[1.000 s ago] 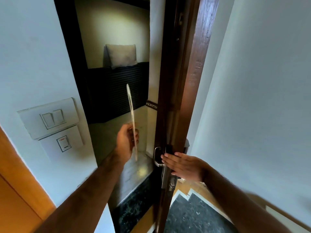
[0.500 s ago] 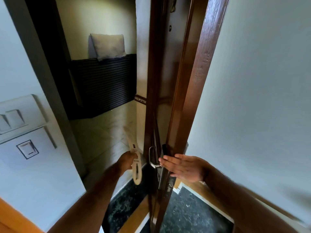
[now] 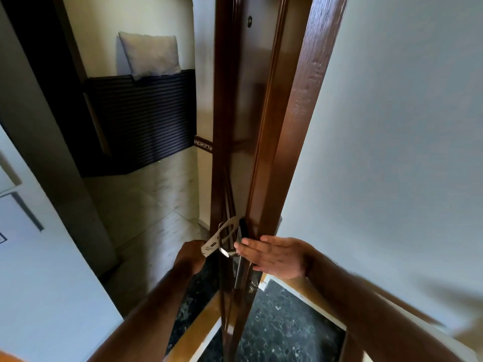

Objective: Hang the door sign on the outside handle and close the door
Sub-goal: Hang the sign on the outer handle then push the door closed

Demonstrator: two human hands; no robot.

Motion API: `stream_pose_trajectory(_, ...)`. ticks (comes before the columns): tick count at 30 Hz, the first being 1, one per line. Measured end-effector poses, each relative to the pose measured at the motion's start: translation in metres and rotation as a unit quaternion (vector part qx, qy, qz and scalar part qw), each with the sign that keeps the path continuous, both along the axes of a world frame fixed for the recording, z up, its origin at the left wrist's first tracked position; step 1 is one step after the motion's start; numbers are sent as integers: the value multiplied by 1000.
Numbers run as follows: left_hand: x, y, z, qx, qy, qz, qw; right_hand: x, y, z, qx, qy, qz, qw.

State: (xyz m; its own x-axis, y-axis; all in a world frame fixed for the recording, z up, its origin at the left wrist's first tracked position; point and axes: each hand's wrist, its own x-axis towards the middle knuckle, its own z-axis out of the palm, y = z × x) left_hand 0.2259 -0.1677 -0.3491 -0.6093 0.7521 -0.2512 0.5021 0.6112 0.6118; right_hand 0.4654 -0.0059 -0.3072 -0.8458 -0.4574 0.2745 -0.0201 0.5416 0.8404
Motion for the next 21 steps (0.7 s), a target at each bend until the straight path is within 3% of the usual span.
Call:
stream_pose_trajectory(5, 34, -17, -22, -20, -20, -19, 999, 2, -6, 9, -13, 9, 17, 1000)
stream_pose_trajectory(12, 95, -20, -24, 95, -121, -128, 980, 2, -10, 14, -20, 10, 20, 1000)
stream_pose_trajectory(18, 99, -21, -20, 94, -130, -145, 976, 3, -14, 18, -6, 13, 19, 1000)
stream_pose_trajectory(21, 85, -27, -19, 80, -71, -141, 984, 4, -18, 24, 0, 6, 20, 1000)
